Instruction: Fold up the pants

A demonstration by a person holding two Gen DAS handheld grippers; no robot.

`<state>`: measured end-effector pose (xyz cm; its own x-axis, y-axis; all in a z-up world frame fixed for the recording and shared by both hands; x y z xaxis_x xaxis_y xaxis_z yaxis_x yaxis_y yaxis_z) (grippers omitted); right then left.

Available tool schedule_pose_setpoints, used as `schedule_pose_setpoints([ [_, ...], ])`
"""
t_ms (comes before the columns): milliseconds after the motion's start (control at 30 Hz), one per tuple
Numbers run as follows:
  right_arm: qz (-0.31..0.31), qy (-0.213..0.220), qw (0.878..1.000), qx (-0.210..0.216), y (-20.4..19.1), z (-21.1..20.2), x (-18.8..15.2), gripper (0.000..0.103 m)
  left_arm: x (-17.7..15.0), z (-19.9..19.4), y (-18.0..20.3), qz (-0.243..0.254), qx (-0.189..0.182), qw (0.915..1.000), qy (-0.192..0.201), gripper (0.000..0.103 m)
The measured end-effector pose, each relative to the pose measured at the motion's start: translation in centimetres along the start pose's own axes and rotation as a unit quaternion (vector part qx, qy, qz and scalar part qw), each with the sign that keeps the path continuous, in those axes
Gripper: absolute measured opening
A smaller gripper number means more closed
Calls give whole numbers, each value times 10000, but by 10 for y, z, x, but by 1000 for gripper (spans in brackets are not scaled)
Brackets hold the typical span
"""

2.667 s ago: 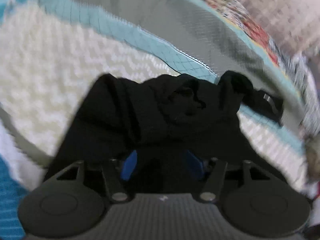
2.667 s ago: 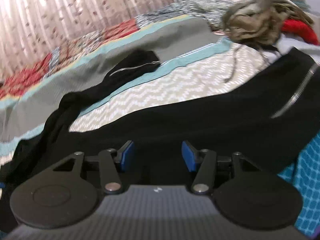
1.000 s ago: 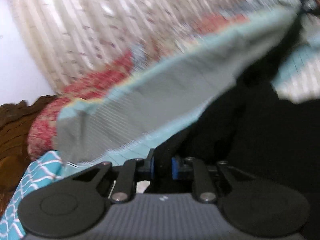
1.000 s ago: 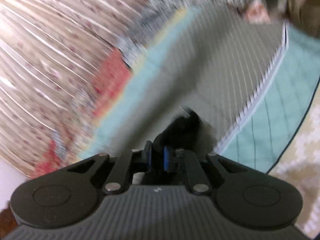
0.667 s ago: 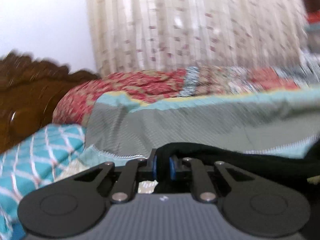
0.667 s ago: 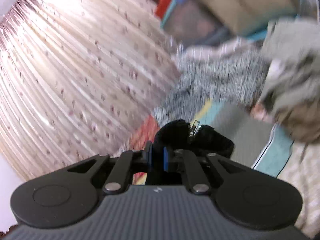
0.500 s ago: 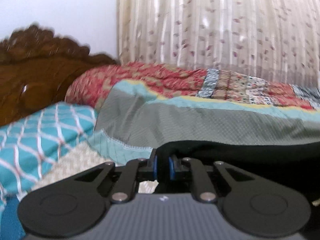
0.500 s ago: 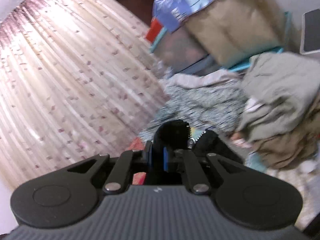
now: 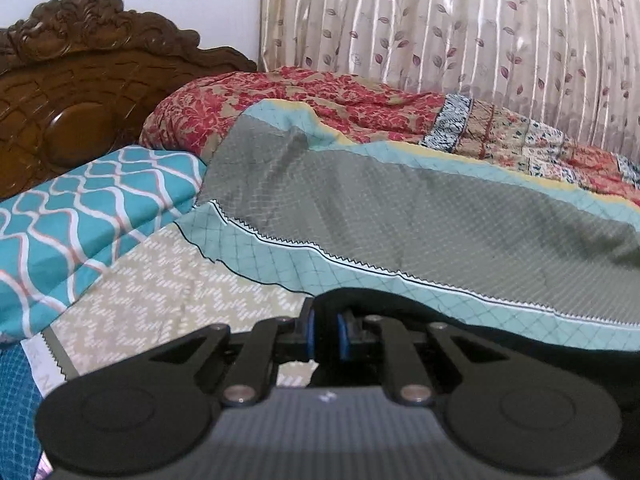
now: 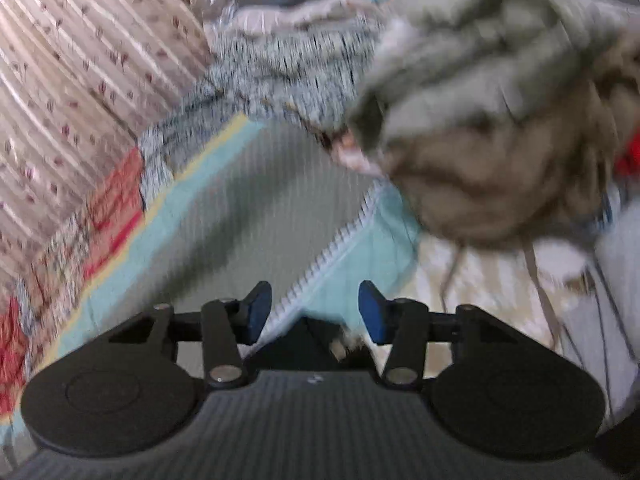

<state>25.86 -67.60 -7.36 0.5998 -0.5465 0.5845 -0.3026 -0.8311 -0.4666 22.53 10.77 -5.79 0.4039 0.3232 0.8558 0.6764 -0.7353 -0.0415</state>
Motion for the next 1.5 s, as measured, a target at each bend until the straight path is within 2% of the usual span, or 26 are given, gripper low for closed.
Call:
schedule_pose_setpoints([
  [133,291,-459,9984,180,34,-3,-41,51,-2,0,0,13,21,10000,-32,11],
  [200,566,-595,9965,130,39,-1,-62,51,-1,1,-1,3,24,10000,-46,11],
  [267,803,-639,9946,143,41,6,-70,51,0,1,0,17,25,10000,-52,11],
  [367,951,-576,9930,400,27,15,-68,50,2,-2,0,21,23,10000,-48,11],
  [433,931,-786,9915,450,18,24,-72,24,2,-4,1,17,26,10000,-32,11],
  [467,887,-859,9915,407,14,25,-73,23,3,-6,0,12,26,10000,-19,11],
  [500,826,-788,9929,343,14,20,-69,20,4,-8,0,0,28,10000,1,11],
  [567,799,-374,9952,420,7,-3,-54,19,7,-13,-3,-54,31,10000,64,11],
  [667,1132,189,9891,924,1,-61,-18,18,11,-19,-5,-119,-16,9998,160,11],
  [733,1119,512,9859,1131,-6,-94,3,18,14,-22,-5,-172,-59,9996,221,11],
  [800,1061,830,9824,1295,-15,-123,26,18,18,-21,-2,-210,-125,9994,255,11],
  [867,995,1049,9805,1329,-25,-135,47,18,22,-15,5,-253,-199,9993,213,11],
  [933,927,1107,9816,1249,-35,-127,61,18,26,-5,14,-304,-273,9990,172,11],
  [1033,815,867,9884,947,-49,-77,70,19,33,23,30,-269,-214,9993,130,11],
  [1067,701,703,9916,830,-55,-51,69,21,32,43,37,-286,-205,9994,-28,11],
  [1133,351,312,9976,516,-60,9,56,39,24,87,49,-239,-112,9986,-452,18],
  [1200,37,398,9989,-247,-51,45,47,47,2,134,60,-10,89,9944,-1057,20],
  [1233,62,517,9979,-384,-46,49,42,47,-7,146,61,72,200,9919,-1251,20],
  [1267,169,535,9983,-173,-45,52,33,47,-13,151,60,124,283,9906,-1336,22],
  [1333,175,326,9992,138,-42,54,14,45,-12,143,59,209,185,9933,-1117,23],
  [1433,-258,88,9996,26,-29,56,-5,45,-5,123,52,435,161,9962,-736,41],
  [1500,-241,-77,9997,29,-22,61,-15,44,-5,115,46,544,147,9965,-613,45],
])
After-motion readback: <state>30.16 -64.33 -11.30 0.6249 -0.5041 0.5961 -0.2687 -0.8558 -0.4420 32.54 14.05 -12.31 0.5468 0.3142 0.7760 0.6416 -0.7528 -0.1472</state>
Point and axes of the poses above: each gripper's, at about its wrist camera, not at the fingertips, and z roughly the way its jaws point, y to its right, x to its top, the point moved 10 cm from there along z, roughly the way its jaws point
